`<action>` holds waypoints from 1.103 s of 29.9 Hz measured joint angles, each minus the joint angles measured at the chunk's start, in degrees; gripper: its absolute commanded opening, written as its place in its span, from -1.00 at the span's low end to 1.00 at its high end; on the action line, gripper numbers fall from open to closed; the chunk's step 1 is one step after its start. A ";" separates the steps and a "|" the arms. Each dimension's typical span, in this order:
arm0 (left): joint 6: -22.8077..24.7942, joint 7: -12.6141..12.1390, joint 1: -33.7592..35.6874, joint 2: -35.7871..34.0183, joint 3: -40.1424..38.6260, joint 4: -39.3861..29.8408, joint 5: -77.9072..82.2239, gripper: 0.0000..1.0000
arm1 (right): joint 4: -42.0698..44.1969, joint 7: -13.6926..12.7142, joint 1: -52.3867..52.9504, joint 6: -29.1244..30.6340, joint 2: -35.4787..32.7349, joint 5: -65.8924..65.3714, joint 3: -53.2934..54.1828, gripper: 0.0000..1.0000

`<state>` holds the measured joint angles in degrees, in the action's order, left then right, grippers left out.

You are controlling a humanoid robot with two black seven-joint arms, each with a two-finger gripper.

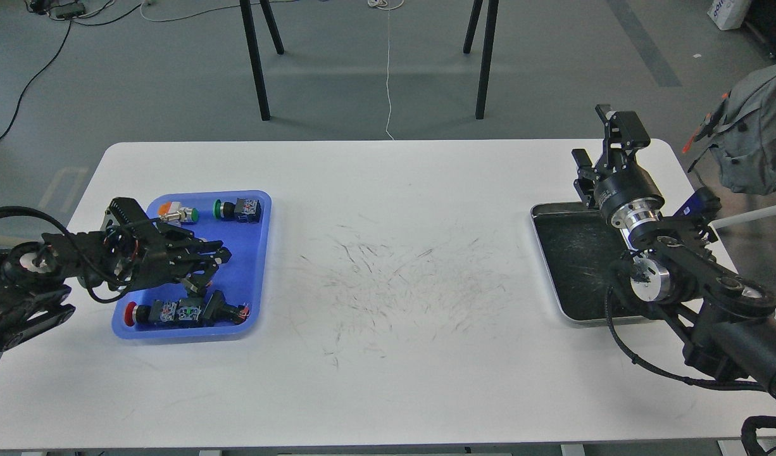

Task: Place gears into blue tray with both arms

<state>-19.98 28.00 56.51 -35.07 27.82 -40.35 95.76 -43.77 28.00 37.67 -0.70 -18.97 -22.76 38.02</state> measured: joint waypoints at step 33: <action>6.29 -0.03 0.28 -0.68 -10.64 -1.34 -43.92 0.58 | -0.10 0.00 -0.12 0.14 -0.01 0.00 -0.66 0.89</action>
<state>-13.70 27.97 56.79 -35.75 17.17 -41.68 51.85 -43.87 28.00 37.56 -0.57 -18.97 -22.76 37.36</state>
